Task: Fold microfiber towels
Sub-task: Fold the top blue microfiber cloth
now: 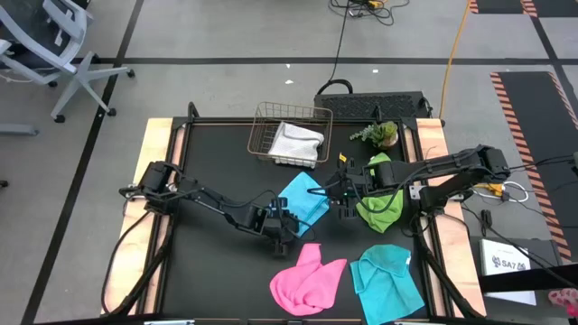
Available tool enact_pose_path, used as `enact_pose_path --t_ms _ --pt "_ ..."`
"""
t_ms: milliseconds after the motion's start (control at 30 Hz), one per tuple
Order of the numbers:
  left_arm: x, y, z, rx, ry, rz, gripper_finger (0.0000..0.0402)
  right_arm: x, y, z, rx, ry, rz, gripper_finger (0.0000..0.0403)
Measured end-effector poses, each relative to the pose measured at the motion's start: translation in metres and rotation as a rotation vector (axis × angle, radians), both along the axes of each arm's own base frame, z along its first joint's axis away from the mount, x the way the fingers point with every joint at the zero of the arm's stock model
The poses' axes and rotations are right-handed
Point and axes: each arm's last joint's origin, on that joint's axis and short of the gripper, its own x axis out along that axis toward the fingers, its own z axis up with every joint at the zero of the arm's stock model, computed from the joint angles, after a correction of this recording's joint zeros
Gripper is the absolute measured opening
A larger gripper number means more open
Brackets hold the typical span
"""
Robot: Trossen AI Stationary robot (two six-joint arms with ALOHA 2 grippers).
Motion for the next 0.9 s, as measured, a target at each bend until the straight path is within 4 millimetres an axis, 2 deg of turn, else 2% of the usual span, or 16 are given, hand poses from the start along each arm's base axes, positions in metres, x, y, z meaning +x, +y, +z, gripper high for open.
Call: enact_pose_path --t_ms 500,667,900 --pt "0.003 -0.001 0.002 -0.070 -0.042 0.034 0.0009 0.000 0.000 0.000 0.000 -0.003 0.000 0.0144" --pt "0.005 -0.006 0.009 -0.132 -0.092 0.018 0.0007 0.000 0.000 0.000 0.000 -0.002 0.000 0.0144" --pt "0.002 -0.015 0.021 -0.132 -0.130 -0.002 0.0008 0.000 0.000 0.000 -0.001 -0.002 0.001 0.0144"
